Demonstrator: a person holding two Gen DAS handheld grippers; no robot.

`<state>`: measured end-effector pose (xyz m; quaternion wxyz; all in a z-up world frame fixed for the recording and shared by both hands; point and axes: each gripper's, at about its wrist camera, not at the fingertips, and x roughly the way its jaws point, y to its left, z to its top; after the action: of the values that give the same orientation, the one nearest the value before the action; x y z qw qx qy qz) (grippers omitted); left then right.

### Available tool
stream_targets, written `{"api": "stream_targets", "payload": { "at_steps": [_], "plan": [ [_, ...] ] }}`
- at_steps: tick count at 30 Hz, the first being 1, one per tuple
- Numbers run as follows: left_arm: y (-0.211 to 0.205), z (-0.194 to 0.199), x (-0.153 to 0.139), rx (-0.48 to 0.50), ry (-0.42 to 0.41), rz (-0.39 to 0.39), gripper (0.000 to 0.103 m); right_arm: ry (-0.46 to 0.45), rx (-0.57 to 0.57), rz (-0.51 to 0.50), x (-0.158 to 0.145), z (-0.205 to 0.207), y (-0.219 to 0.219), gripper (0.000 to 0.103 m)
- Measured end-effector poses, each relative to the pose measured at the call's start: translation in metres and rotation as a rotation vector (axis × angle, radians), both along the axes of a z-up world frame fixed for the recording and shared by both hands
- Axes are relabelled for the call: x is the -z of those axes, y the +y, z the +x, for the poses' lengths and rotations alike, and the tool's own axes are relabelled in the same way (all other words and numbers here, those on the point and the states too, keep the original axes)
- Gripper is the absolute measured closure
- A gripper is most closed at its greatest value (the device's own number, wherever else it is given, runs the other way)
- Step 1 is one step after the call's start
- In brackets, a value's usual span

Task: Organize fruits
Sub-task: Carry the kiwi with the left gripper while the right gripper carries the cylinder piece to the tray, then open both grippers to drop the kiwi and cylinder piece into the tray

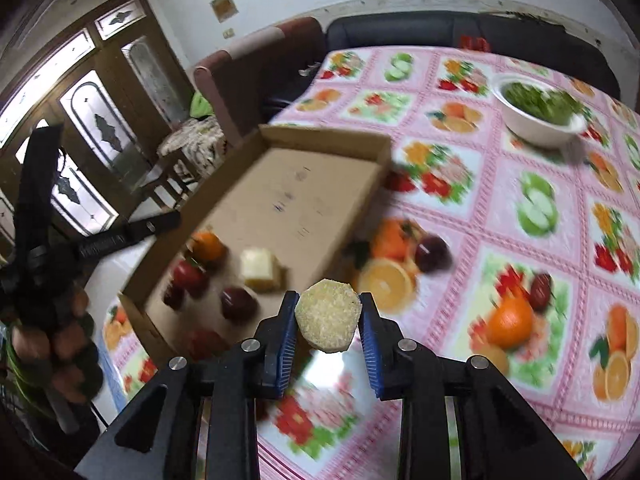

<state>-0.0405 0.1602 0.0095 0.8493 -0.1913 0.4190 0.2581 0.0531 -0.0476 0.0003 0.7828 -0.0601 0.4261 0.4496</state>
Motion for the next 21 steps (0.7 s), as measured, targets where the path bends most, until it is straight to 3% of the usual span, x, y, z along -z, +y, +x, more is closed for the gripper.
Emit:
{"api": "stream_targets", "payload": {
  "at_steps": [9,21],
  "plan": [
    [0.021,0.022,0.014,-0.019,0.041,-0.035,0.080,0.018,-0.033,-0.003,0.003,0.019,0.063,0.074],
    [0.031,0.045,0.048,-0.056,0.155,-0.071,0.080,0.038,-0.072,-0.112,0.043,0.033,0.107,0.073]
  ]
}}
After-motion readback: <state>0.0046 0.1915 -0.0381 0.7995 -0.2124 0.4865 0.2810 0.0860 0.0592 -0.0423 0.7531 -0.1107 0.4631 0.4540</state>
